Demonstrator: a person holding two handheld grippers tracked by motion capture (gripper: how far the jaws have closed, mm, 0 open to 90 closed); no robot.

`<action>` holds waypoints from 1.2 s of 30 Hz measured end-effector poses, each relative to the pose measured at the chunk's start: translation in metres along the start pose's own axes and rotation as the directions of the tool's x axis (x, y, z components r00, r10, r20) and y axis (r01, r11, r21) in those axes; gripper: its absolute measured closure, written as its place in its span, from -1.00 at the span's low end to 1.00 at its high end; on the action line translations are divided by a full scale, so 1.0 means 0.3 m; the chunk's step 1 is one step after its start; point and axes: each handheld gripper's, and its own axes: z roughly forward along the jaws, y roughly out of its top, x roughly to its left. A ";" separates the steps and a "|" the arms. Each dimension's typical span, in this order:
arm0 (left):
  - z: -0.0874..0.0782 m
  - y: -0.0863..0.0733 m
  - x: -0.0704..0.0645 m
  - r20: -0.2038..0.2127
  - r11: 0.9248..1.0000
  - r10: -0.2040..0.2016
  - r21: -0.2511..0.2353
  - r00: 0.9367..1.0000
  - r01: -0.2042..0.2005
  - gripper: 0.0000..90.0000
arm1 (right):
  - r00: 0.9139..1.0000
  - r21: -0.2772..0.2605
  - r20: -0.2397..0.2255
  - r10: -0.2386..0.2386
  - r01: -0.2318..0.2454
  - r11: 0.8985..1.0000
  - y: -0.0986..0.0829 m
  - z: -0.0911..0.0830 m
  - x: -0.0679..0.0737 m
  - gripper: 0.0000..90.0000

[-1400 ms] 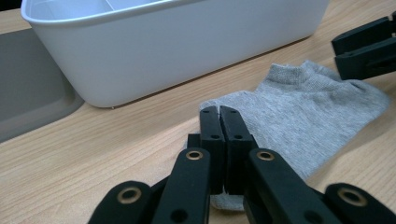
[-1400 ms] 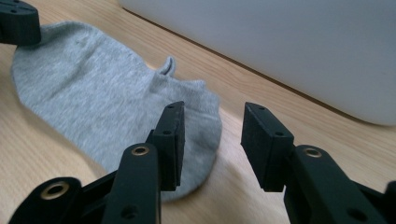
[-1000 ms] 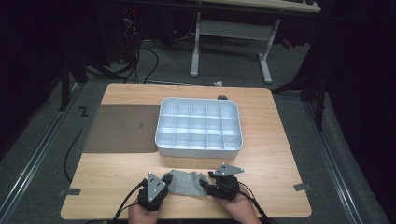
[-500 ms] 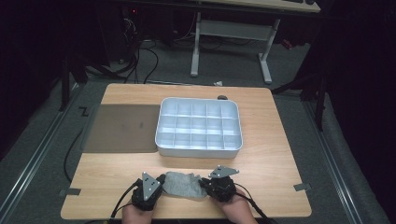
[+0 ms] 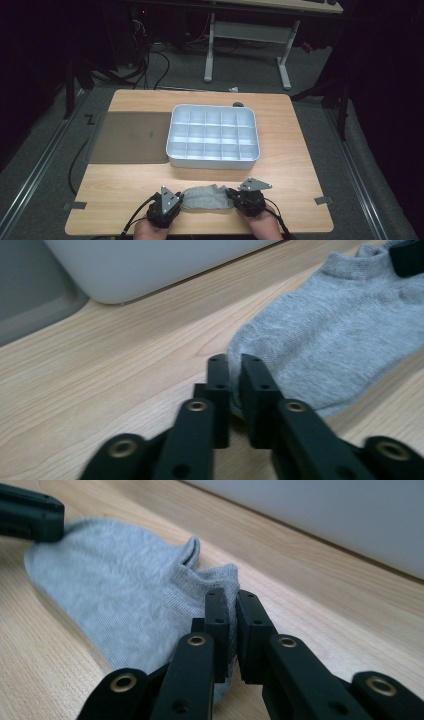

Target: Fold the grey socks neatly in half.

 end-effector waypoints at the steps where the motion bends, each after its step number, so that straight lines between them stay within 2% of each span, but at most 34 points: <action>1: -0.001 0.004 -0.003 0.005 1.000 -0.005 -0.008 1.000 0.005 0.65 | 1.000 -0.006 -0.004 0.004 -0.004 1.000 0.000 -0.004 -0.004 0.90; 4: -0.006 0.023 -0.019 0.025 1.000 -0.009 -0.030 1.000 0.010 0.53 | 1.000 -0.012 0.003 0.012 -0.012 1.000 -0.001 -0.014 -0.013 0.89; 8: 0.002 0.061 -0.068 0.069 0.999 0.010 -0.048 0.998 -0.007 0.51 | 1.000 -0.016 0.007 0.016 -0.016 1.000 -0.003 -0.019 -0.023 0.89; 10: 0.019 0.080 -0.097 0.101 0.999 0.018 -0.045 0.995 -0.014 0.53 | 1.000 -0.014 0.008 0.018 -0.018 1.000 -0.004 -0.020 -0.025 0.89; 14: 0.061 0.103 -0.134 0.133 0.999 0.029 -0.026 0.991 -0.025 0.67 | 1.000 -0.012 0.008 0.020 -0.020 1.000 -0.007 -0.018 -0.026 0.89; 16: 0.078 0.112 -0.143 0.149 1.000 0.016 -0.021 0.989 -0.013 0.72 | 1.000 -0.011 0.010 0.020 -0.020 1.000 -0.009 -0.018 -0.026 0.88; 21: 0.110 0.124 -0.163 0.148 1.000 0.021 -0.003 0.989 -0.021 0.80 | 1.000 -0.013 0.005 0.025 -0.025 1.000 -0.011 -0.018 -0.026 0.88; 25: 0.139 0.114 -0.180 0.129 0.998 0.040 0.044 0.991 -0.046 0.89 | 1.000 -0.020 -0.010 0.026 -0.027 0.999 -0.010 -0.024 -0.028 0.88; 36: 0.154 0.125 -0.205 0.083 0.996 0.074 0.048 0.994 -0.078 0.91 | 0.996 -0.075 -0.067 0.064 -0.069 0.995 0.008 -0.064 -0.027 0.89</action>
